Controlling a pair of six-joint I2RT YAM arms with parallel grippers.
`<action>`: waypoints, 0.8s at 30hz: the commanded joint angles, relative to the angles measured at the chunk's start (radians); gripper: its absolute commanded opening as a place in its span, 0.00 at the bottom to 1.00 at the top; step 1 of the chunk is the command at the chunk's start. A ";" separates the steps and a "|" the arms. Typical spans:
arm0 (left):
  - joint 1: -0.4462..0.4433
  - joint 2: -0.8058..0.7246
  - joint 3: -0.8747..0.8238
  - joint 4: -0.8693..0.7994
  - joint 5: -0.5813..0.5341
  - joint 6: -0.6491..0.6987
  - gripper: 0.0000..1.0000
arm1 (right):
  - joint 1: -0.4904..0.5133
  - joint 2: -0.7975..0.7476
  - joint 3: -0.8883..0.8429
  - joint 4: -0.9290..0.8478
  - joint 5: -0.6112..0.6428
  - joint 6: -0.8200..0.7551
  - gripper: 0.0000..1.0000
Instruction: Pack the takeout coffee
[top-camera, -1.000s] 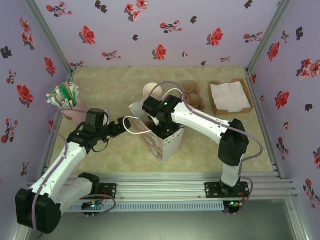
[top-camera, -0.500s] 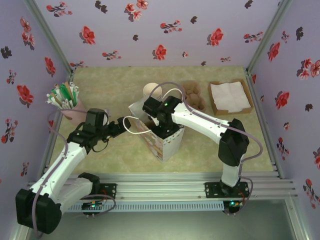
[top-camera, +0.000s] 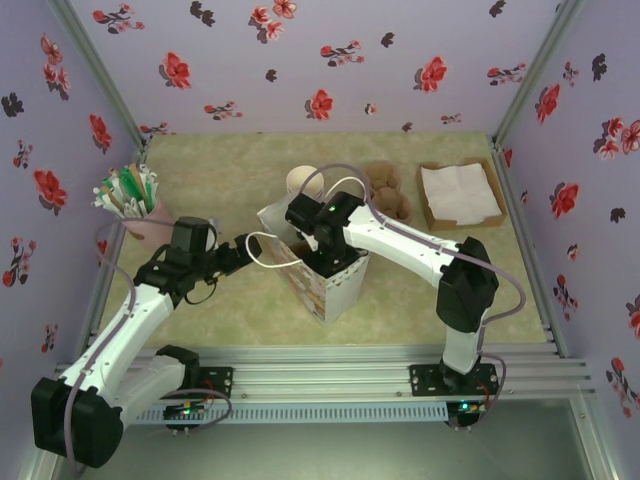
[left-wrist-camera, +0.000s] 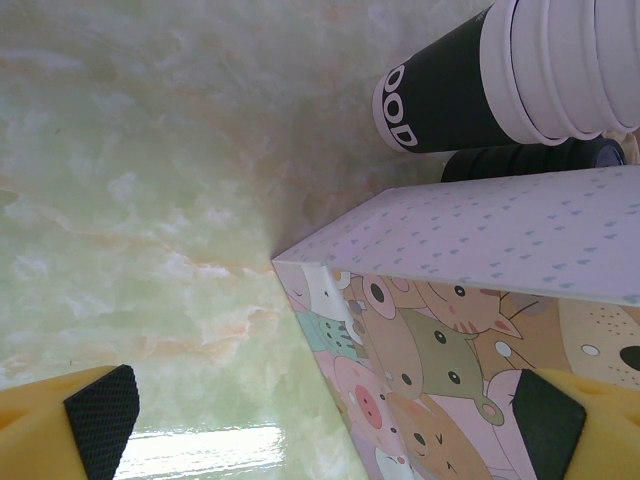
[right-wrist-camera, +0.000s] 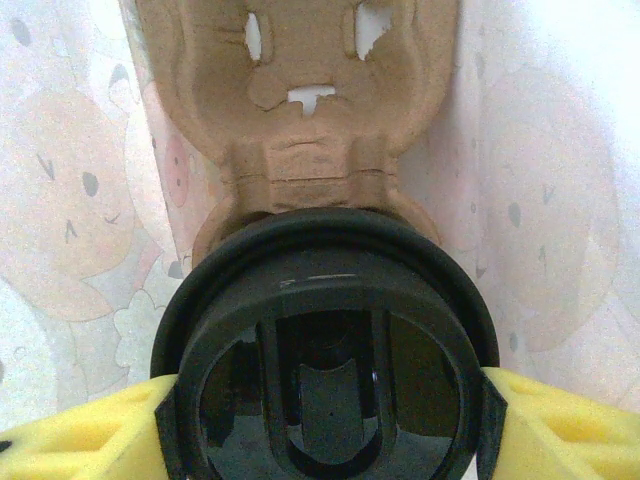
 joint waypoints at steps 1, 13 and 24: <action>0.008 -0.008 0.008 0.005 -0.007 0.021 0.99 | -0.002 0.037 -0.031 0.007 -0.036 0.022 0.68; 0.010 -0.006 0.011 0.004 -0.007 0.022 0.99 | -0.002 0.046 -0.034 0.012 -0.041 0.022 0.68; 0.009 -0.004 0.016 0.006 -0.007 0.022 0.99 | -0.002 0.052 -0.055 0.033 -0.052 0.024 0.68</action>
